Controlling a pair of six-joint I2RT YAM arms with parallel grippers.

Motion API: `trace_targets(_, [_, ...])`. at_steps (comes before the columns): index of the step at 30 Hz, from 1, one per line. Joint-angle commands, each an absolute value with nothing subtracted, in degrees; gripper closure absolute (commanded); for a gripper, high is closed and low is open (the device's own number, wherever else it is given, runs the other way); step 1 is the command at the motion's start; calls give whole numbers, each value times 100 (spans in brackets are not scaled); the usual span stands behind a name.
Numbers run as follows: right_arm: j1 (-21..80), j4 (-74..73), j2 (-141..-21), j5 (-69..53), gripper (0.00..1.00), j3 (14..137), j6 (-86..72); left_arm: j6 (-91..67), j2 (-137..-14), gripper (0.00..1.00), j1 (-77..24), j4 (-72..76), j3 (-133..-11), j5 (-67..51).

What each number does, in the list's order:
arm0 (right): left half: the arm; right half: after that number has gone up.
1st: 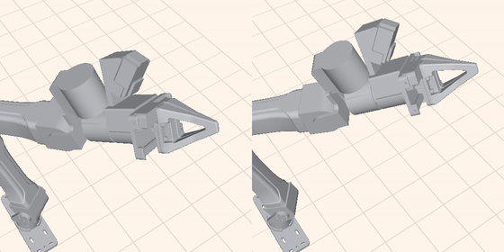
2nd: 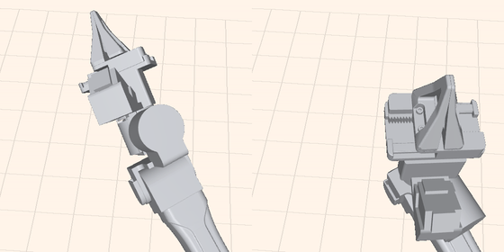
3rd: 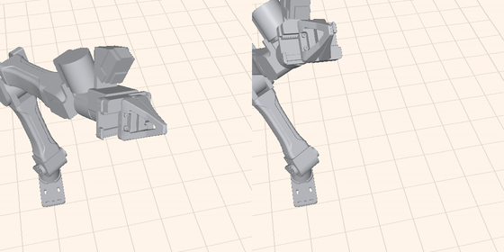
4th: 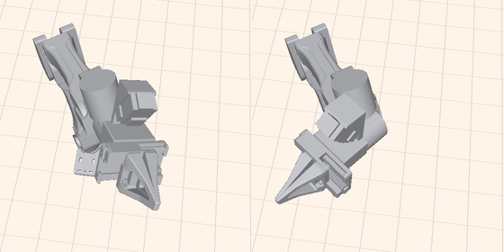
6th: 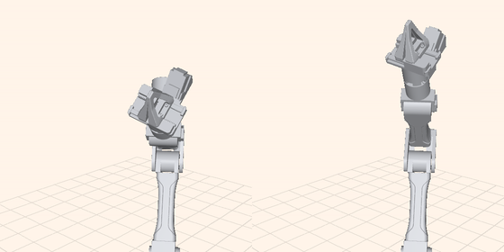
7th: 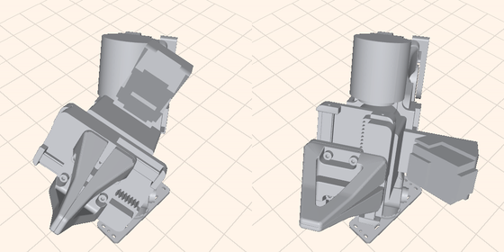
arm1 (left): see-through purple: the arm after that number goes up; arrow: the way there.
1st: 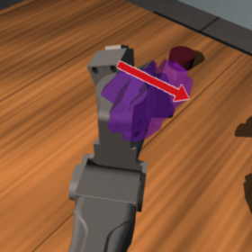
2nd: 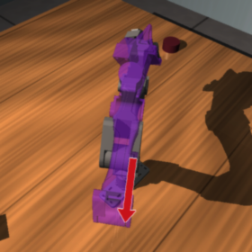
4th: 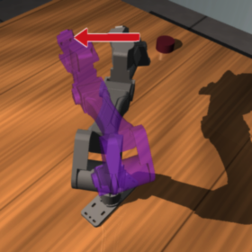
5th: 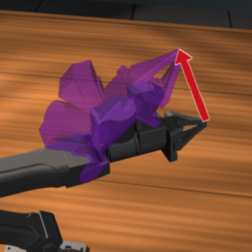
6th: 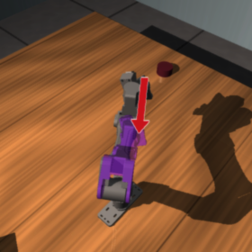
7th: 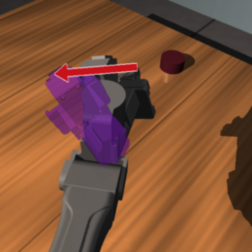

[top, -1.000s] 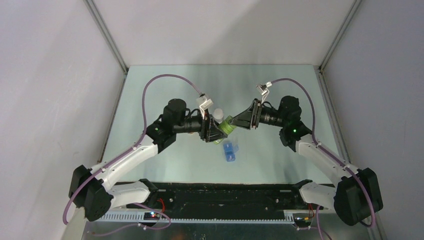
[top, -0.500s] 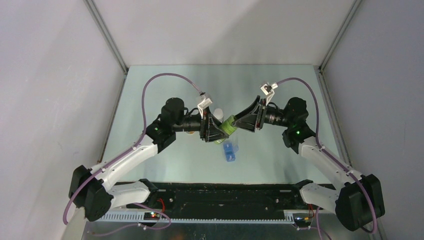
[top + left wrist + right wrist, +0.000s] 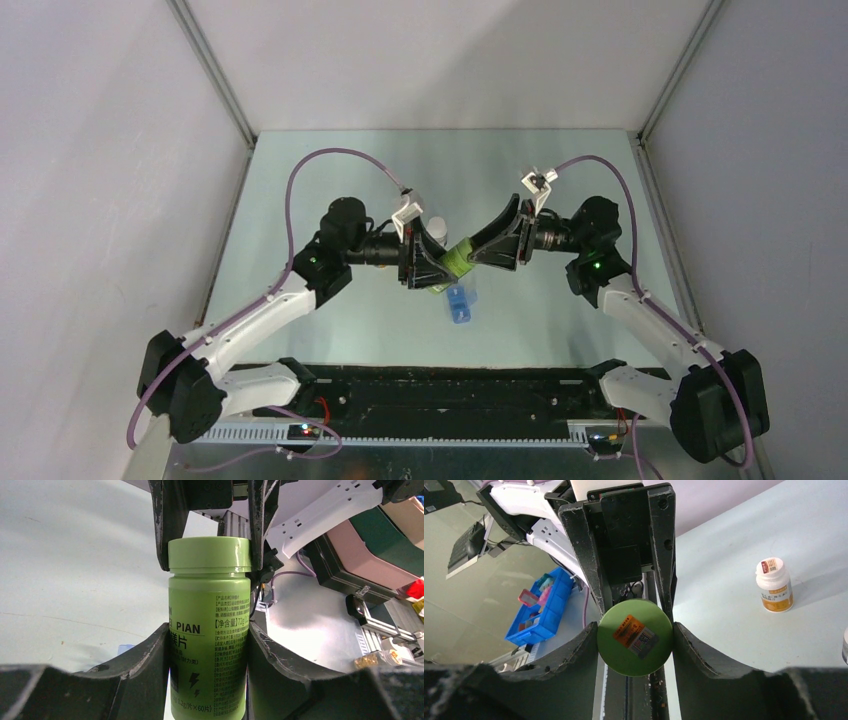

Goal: Sort the pills into containers
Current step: Unscrew the lid of the pill bottle.

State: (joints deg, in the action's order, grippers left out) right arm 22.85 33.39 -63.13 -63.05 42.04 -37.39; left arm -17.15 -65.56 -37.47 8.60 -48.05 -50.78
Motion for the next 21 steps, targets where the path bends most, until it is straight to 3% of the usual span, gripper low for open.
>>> trace_targets(1, [2259,3377,-6002,-6533,73,4341,-3488,-1396,-6404,100,-3708,840,-4751,-5363])
trace_targets(5, [2297,2810,-5751,-5809,72,4407,-3074,-1251,-6392,100,-3702,625,-4781,-5232])
trace_targets(7, [2370,2431,-5647,-5574,66,4482,-2847,-1241,-6392,100,-3708,616,-4764,-5130])
trace_targets(9, [2509,1930,-5604,-5110,49,4633,-2548,-1239,-6394,100,-3707,620,-4755,-5045])
trace_targets(10, [2573,1716,-5593,-4933,28,4677,-2452,-1239,-6396,100,-3708,626,-4755,-5023])
trace_targets(12, [2840,1123,-5565,-4310,4,4781,-2186,-1250,-6399,100,-3707,666,-4761,-4895])
trace_targets(16, [3664,186,-5471,-2592,1,4854,-2291,-1302,-6403,100,-3707,731,-4746,-4685])
trace_targets(21, [3982,37,-5552,-1022,1,4860,-3789,-1277,-6401,100,-3707,761,-4709,-4595])
